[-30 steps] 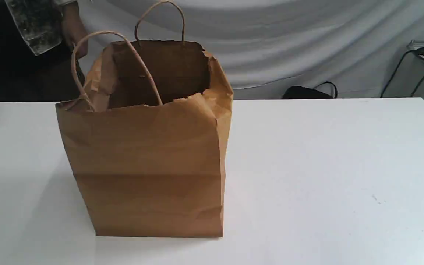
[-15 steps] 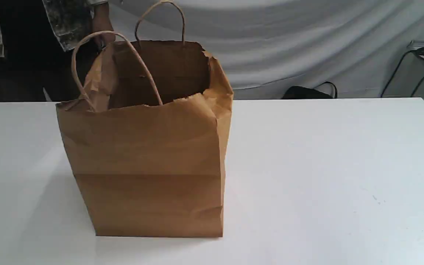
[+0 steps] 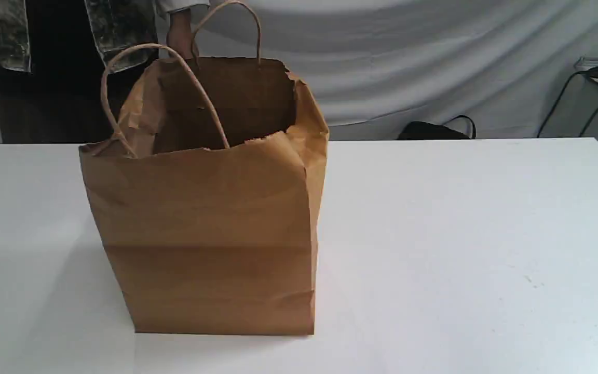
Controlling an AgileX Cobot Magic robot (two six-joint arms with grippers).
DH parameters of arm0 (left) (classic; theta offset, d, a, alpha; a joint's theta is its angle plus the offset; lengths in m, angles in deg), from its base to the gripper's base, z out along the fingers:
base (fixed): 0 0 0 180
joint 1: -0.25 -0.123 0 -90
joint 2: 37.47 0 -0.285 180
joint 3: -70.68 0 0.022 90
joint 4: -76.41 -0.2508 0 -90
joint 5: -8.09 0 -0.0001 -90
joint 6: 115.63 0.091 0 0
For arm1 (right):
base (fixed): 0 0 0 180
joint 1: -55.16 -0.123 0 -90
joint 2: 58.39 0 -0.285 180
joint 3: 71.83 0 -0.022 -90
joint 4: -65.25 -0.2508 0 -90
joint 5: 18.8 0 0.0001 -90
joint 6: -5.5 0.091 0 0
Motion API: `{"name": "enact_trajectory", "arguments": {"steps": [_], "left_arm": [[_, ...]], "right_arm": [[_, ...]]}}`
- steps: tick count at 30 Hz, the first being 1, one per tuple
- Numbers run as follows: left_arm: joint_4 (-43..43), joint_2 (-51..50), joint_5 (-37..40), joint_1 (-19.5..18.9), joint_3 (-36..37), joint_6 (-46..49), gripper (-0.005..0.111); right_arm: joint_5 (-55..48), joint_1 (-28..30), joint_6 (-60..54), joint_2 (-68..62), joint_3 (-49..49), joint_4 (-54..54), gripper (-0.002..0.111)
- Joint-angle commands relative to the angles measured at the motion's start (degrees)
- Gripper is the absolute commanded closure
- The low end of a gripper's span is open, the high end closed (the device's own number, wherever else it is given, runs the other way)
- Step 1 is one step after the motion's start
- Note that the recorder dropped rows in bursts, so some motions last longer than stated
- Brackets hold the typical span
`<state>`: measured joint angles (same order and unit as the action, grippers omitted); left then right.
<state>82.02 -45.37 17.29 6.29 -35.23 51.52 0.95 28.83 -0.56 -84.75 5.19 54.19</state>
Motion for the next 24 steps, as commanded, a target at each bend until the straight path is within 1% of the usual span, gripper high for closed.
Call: {"name": "enact_trajectory", "arguments": {"steps": [1,3,5,9,12,14,19,21,22,24], "left_arm": [[-0.47,0.12,-5.21,0.15,3.13,-0.52,0.039],[-0.47,0.12,-6.46,0.15,3.13,-0.63,0.039],[-0.47,0.12,-4.43,0.15,3.13,-0.63,0.039],[-1.3,0.12,-3.26,0.15,3.13,-0.4,0.039],[-5.61,0.12,2.18,0.15,3.13,-0.4,0.039],[-6.26,0.12,5.33,0.15,3.13,-0.53,0.039],[-4.98,0.12,3.44,0.15,3.13,-1.95,0.039],[-6.59,0.12,2.96,0.15,3.13,-1.95,0.039],[-7.6,0.12,2.63,0.15,3.13,-1.57,0.04],[-9.87,0.12,2.63,0.15,3.13,0.17,0.05]], "right_arm": [[-0.02,0.2,0.3,0.09,0.2,-0.1,0.048],[-0.02,0.2,0.3,0.09,0.2,-0.1,0.048],[-0.02,0.2,0.07,0.09,0.2,-0.1,0.048],[-0.02,0.2,0.07,0.09,0.2,-0.1,0.048],[-0.02,0.2,0.07,0.09,0.2,-0.1,0.048],[-0.02,0.2,0.07,0.09,0.2,-0.1,0.048],[-0.02,0.2,0.07,0.09,0.2,-0.1,0.048],[-0.02,0.2,0.18,0.09,0.2,-0.1,0.048],[-0.02,0.2,0.35,0.09,0.2,-0.1,0.048],[-0.02,0.2,0.35,0.09,0.2,-0.1,0.048]]}}
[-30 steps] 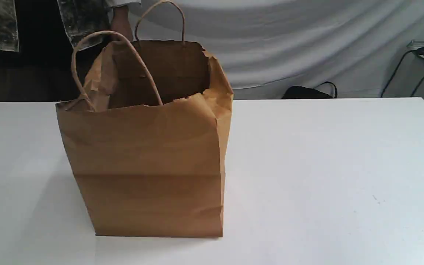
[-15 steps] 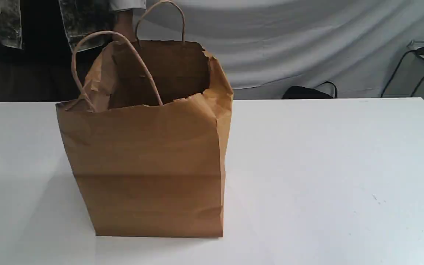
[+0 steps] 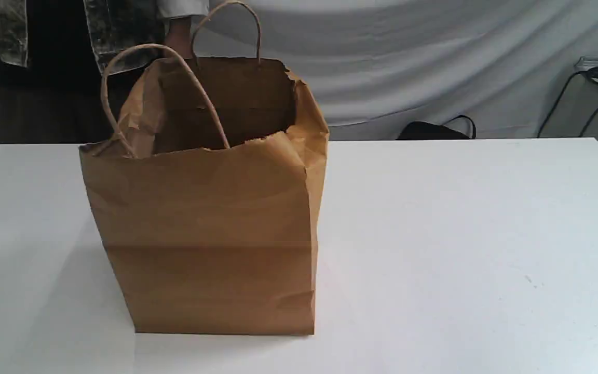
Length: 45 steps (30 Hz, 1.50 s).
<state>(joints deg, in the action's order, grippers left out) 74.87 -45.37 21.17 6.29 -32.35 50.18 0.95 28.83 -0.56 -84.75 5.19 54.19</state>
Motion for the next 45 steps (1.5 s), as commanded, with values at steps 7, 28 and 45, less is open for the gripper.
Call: {"name": "enact_trajectory", "arguments": {"steps": [7,28,45], "left_arm": [[-3.78,0.12,-2.5,-0.52,0.25,7.27,0.107],[-2.03,0.12,-2.39,-1.77,0.25,7.27,0.107],[-2.03,0.12,-2.37,-1.77,0.25,7.46,0.107]], "right_arm": [[-0.02,0.2,0.35,0.09,0.2,-0.1,0.048],[-0.11,0.2,0.07,0.09,0.2,-0.1,0.048],[-7.81,0.2,-7.51,9.19,0.2,-11.59,0.108]]}}
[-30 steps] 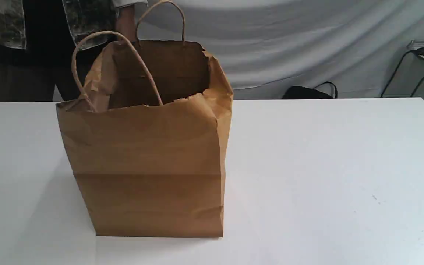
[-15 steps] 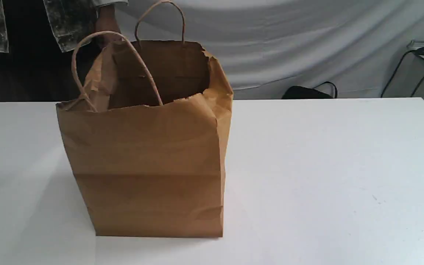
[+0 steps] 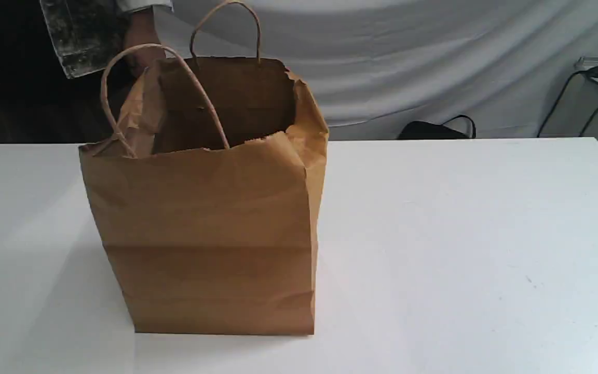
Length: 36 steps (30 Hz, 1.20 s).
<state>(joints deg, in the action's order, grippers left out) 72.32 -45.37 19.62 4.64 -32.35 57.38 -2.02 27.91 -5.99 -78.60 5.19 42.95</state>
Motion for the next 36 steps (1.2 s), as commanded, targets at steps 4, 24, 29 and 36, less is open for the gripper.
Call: {"name": "enact_trajectory", "arguments": {"steps": [4,24,29,36], "left_arm": [[0.52,0.12,-0.82,-0.12,0.25,0.25,0.107],[0.52,0.12,-0.82,-0.12,0.25,0.22,0.107],[0.52,0.12,-0.82,-0.12,0.25,0.22,0.107],[0.52,0.12,-0.82,-0.12,0.25,0.22,0.107]], "right_arm": [[-17.44,5.1,-3.93,7.84,0.2,1.17,0.108],[-31.49,23.81,1.19,12.43,0.2,18.85,0.108],[-32.89,23.86,7.06,12.43,0.2,22.69,0.108],[-35.61,23.86,8.28,12.43,0.2,23.1,0.108]]}}
